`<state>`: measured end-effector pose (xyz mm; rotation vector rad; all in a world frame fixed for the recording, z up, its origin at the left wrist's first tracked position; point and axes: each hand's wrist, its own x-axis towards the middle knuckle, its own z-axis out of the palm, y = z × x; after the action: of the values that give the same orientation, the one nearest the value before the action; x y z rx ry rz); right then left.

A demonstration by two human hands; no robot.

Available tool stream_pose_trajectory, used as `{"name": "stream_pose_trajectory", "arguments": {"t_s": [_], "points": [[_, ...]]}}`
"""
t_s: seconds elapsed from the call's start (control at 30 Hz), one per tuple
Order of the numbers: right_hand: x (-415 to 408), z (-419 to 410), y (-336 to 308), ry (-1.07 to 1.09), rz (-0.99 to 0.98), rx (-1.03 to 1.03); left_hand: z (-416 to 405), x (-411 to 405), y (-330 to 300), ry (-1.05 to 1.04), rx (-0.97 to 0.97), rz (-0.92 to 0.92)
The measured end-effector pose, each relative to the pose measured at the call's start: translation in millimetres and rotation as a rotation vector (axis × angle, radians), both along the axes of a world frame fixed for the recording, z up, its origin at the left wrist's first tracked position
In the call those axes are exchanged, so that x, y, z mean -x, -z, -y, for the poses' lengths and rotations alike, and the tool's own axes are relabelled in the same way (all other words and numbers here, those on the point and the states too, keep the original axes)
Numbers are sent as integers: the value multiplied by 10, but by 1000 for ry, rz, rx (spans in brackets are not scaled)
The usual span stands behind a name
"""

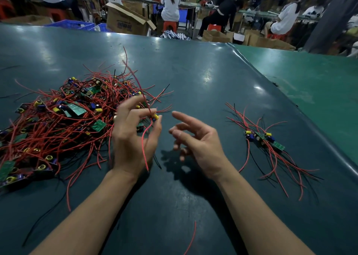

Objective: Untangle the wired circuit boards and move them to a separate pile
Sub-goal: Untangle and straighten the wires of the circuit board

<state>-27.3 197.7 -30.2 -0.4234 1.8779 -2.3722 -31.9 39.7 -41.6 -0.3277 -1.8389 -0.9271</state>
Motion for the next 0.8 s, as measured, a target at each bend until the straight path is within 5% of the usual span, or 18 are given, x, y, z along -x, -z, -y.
{"name": "stream_pose_trajectory", "arguments": {"t_s": [0.1,0.27,0.57,0.8], "points": [[-22,16,12,-67,-43,-39,-50,-12,13,161,78,85],[11,36,30,49,-73,3,-24,24,6,148,256,210],[60,-27,19,160,72,106,-41,-6,-24,277,350,251],[198,-157,-2,576,71,224,-62,16,20,300,271,286]]}}
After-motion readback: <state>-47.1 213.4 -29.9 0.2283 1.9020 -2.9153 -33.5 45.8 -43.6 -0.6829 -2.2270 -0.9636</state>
